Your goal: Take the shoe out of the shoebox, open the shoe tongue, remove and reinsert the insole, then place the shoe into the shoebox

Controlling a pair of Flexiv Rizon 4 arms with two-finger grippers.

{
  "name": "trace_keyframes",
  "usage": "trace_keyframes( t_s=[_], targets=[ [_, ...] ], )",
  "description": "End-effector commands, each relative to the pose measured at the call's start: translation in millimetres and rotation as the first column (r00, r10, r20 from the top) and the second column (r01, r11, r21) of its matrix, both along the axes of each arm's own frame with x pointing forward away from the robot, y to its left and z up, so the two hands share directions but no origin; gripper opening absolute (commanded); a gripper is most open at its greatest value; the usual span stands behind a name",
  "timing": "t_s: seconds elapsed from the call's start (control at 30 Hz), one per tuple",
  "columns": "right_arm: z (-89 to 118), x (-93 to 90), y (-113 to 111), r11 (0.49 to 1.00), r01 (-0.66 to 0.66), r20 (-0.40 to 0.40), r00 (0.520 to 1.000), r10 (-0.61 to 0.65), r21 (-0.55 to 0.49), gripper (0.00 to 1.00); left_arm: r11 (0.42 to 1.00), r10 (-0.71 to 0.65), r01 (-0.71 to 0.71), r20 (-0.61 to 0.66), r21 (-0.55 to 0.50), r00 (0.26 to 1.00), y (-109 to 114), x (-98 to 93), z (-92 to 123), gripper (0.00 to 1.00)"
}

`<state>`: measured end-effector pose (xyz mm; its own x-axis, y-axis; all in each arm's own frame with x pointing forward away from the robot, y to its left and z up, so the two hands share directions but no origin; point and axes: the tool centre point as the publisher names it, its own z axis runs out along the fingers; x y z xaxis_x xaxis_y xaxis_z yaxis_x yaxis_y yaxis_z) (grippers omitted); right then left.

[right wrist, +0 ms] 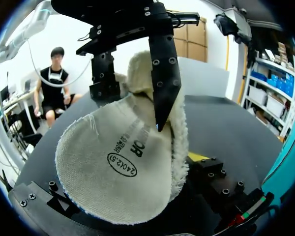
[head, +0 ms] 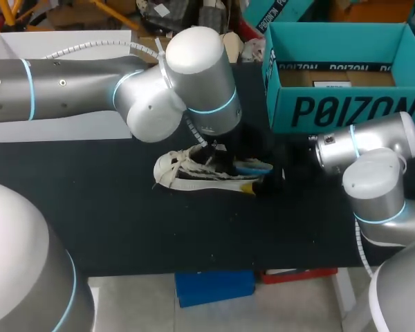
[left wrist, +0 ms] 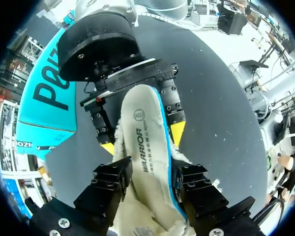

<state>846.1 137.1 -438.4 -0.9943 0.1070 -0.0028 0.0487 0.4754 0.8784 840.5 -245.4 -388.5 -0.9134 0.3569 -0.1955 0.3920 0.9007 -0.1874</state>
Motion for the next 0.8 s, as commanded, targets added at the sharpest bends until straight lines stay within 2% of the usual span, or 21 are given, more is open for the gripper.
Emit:
trace_keyframes(
  t_s=[0.03,0.17,0.47,0.63,0.8],
  targets=[
    [-4,-1.0,3,1.000,0.002,-0.001,1.000,-0.002,-0.002,0.00,1.000,-0.001,0.001,-0.003,0.003,1.000,-13,0.8,-5,0.46],
    [-4,-1.0,3,1.000,0.002,-0.001,1.000,-0.002,-0.002,0.00,1.000,-0.008,0.008,-0.008,-0.008,1.000,-21,2.7,-6,0.45],
    [-4,-1.0,3,1.000,0.002,-0.001,1.000,-0.002,-0.002,0.00,1.000,0.003,-0.003,0.002,-0.030,1.000,-29,5.0,1,0.32],
    [-4,-1.0,3,1.000,0.002,-0.001,1.000,-0.002,-0.002,0.00,0.999,0.032,-0.032,0.005,-0.018,0.999,-31,4.3,1,0.00],
    [-4,-1.0,3,1.000,0.002,-0.001,1.000,-0.002,-0.002,0.00,0.999,0.028,-0.028,0.003,-0.017,1.000,-27,1.8,4,0.00]
  ],
)
